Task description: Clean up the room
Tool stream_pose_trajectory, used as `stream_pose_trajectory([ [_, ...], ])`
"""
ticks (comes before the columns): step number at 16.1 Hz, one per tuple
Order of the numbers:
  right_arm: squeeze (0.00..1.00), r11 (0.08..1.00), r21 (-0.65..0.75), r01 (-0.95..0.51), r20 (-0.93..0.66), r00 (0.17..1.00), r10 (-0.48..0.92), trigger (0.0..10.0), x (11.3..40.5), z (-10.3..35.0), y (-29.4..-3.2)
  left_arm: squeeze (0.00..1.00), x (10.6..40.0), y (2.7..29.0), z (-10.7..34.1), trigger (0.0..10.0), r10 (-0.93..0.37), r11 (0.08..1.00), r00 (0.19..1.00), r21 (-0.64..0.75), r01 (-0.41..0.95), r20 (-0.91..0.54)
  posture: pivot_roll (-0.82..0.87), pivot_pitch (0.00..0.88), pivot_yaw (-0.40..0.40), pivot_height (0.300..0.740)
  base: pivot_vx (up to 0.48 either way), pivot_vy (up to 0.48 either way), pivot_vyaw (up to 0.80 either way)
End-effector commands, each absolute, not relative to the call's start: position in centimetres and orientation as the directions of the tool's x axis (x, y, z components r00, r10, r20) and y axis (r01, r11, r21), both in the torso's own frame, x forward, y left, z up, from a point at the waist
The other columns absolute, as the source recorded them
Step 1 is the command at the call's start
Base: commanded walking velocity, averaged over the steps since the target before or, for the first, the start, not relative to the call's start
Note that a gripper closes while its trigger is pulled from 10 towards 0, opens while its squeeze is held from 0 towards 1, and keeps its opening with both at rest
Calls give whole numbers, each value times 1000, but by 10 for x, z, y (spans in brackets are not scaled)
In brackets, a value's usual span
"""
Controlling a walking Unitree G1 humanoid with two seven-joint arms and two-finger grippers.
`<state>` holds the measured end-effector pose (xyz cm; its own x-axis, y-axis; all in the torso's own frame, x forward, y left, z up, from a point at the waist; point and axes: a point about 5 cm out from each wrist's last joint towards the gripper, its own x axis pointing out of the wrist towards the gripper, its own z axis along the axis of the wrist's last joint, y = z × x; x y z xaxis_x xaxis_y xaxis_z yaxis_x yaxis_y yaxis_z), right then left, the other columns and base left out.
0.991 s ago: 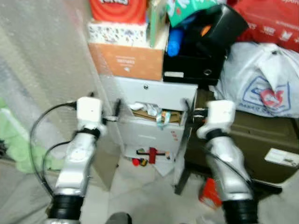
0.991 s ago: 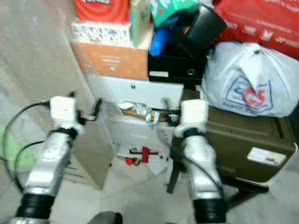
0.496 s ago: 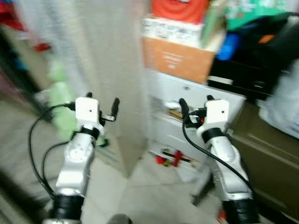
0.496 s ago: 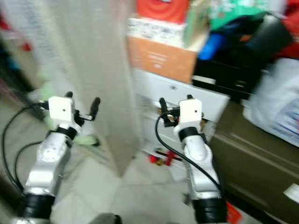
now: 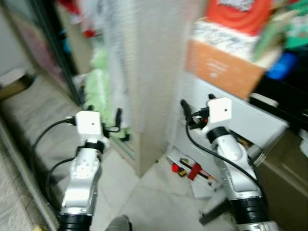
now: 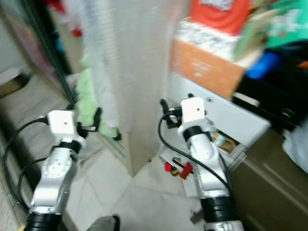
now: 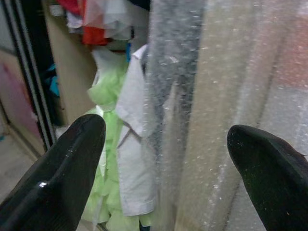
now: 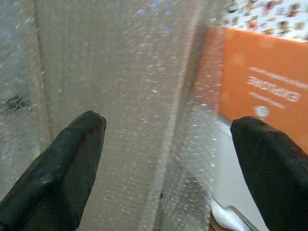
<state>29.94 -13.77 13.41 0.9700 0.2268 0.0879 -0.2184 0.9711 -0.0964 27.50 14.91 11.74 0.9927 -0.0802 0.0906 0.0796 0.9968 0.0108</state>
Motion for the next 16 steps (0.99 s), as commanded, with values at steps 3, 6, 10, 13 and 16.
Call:
stream_pose_trajectory([
  [3,0,974,-70,-217,87,971,223,10000,297,133,-133,0,275,156,120,10000,-73,997,994,33,71,78,8,0,-61,740,0,0,621],
  [6,0,981,-61,-183,91,978,188,10000,294,131,-136,0,279,152,121,10000,-117,993,990,41,114,73,-12,0,-31,740,0,0,767],
  [10,0,987,-52,-150,97,983,154,10000,292,131,-138,0,283,149,123,10000,-148,988,986,53,145,69,-25,0,-5,740,0,0,767],
  [13,0,986,-49,-159,96,982,164,10000,293,131,-136,0,284,149,124,10000,-149,988,986,54,145,70,-15,0,-15,740,0,0,790],
  [16,0,983,-52,-177,96,979,181,10000,295,131,-133,0,282,153,124,10000,-122,992,990,50,119,76,-3,0,-27,740,0,0,794],
])
